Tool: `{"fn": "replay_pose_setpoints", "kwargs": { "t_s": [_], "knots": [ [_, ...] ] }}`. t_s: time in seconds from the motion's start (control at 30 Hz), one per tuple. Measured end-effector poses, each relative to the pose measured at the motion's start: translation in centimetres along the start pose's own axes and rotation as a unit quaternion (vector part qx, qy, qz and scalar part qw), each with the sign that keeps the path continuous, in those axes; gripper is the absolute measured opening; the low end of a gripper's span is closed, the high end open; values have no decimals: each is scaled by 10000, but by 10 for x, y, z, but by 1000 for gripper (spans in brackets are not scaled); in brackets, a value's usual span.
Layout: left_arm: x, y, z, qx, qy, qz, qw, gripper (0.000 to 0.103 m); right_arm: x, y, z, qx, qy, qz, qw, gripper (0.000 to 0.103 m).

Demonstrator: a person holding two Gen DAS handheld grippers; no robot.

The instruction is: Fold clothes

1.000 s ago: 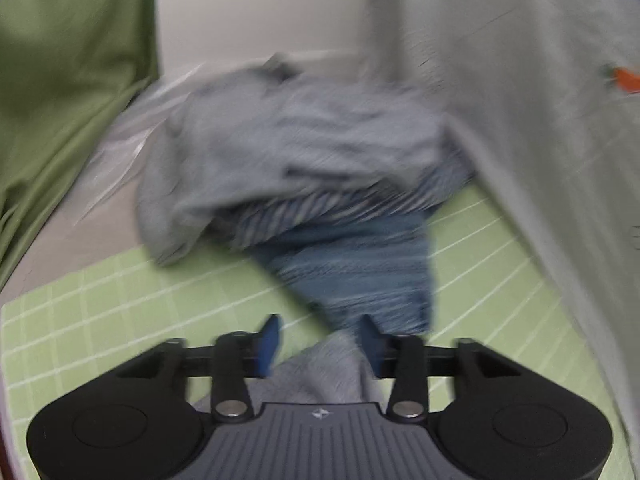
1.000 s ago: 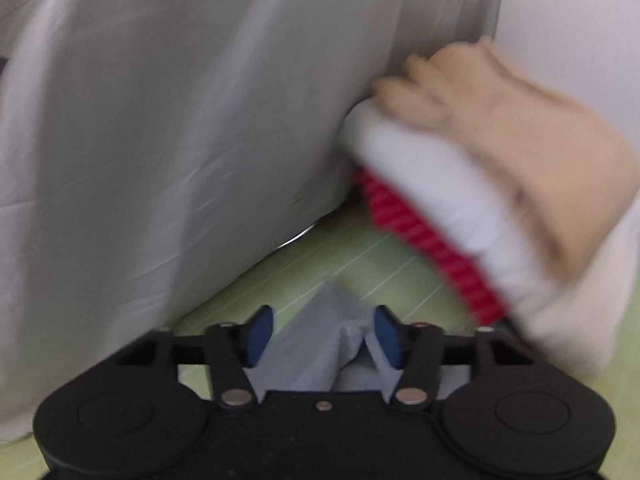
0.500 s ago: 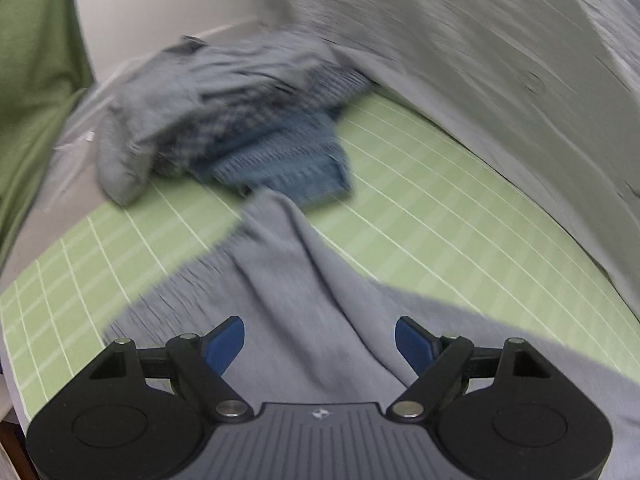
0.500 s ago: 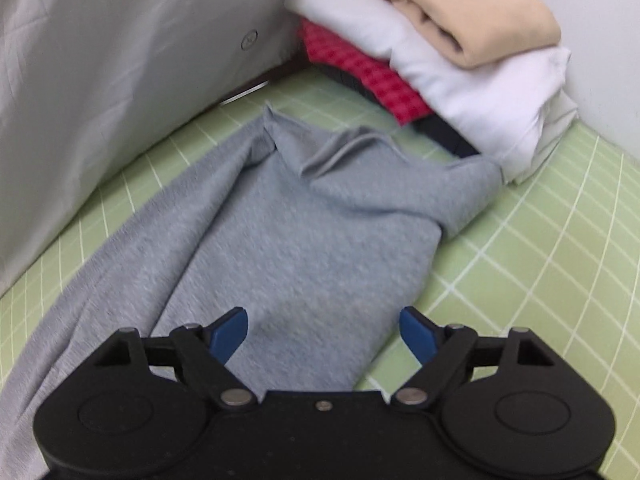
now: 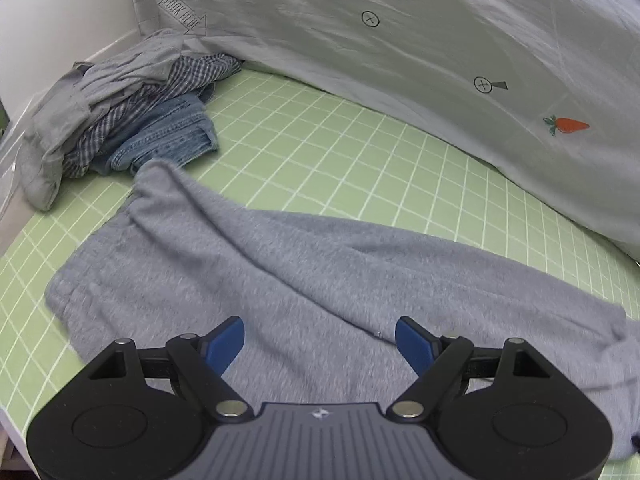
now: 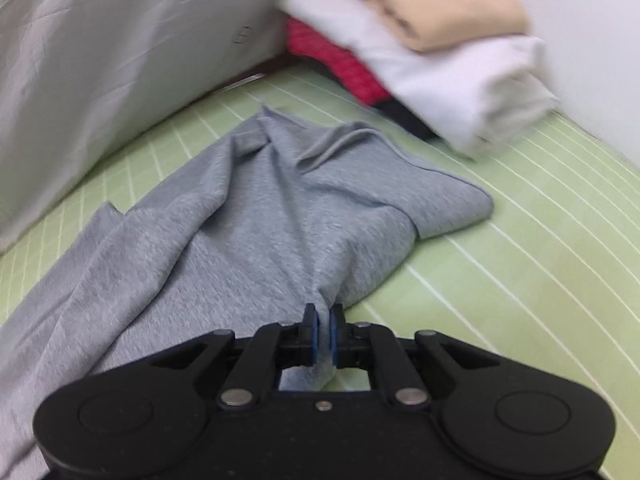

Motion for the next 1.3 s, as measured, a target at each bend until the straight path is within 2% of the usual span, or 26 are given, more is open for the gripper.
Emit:
{"fn": "replay_pose_setpoints", "kwargs": {
  "t_s": [0.13, 0.2, 0.27, 0.33, 0.47, 0.53, 0.6, 0.73, 0.93, 1.0, 1.03, 1.1, 1.13, 1.17, 1.23, 1.27, 1.3],
  "knots": [
    [8, 0, -8, 139, 218, -42, 9997, 83, -14, 21, -18, 77, 432, -87, 9990, 12],
    [9, -2, -11, 213, 304, -47, 9993, 83, -16, 28, -19, 30, 523, -116, 9986, 27],
    [9, -5, -9, 233, 321, -51, 9992, 83, -16, 37, -11, -195, 453, -201, 9986, 54],
    [9, -9, -5, 248, 333, -48, 9991, 83, -11, 41, 1, -428, 369, -70, 9984, 62],
    [10, -20, 3, 306, 391, -27, 9988, 83, 8, 40, 18, -482, 153, 492, 9975, 63],
    [12, -28, 9, 352, 471, -8, 9983, 83, 20, 31, 22, -289, -103, 883, 9956, 63],
    [19, -38, 16, 406, 573, 3, 9975, 83, 30, 20, 24, -106, -344, 1096, 9933, 63],
    [31, -62, 29, 569, 890, 63, 9944, 83, 40, 3, 33, -37, -567, 1108, 9922, 63],
    [43, -97, 46, 789, 1217, 231, 9892, 82, 28, -26, 62, -17, -1175, 984, 9882, 64],
    [46, -105, 51, 882, 1325, 339, 9867, 77, 28, -35, 69, 18, -1164, 902, 9891, 64],
    [47, -109, 54, 940, 1362, 392, 9854, 76, 29, -40, 72, 70, -1081, 853, 9904, 60],
    [46, -115, 59, 983, 1350, 420, 9851, 66, 33, -50, 77, 213, -840, 754, 9934, 47],
    [45, -117, 62, 981, 1333, 438, 9852, 64, 35, -54, 80, 274, -727, 729, 9943, 35],
    [45, -119, 64, 963, 1318, 470, 9855, 56, 37, -56, 83, 300, -641, 758, 9946, 21],
    [46, -122, 68, 939, 1291, 535, 9857, 35, 42, -58, 89, 314, -462, 800, 9952, 1],
    [49, -124, 69, 929, 1320, 613, 9850, 11, 45, -56, 95, 202, -353, 768, 9962, 1],
    [53, -125, 70, 904, 1384, 679, 9839, 1, 48, -54, 101, 91, -245, 735, 9970, 0]
  ]
}}
Point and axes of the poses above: each gripper's, at about its wrist camera, not at the fingertips, and y roughly against the way its jaws point, x to its left, z to its top, the point moved 5 cm from there along -y, roughly the way its jaws point, and after that the axes turned 2 degrees about z, right-handed, at the moved point
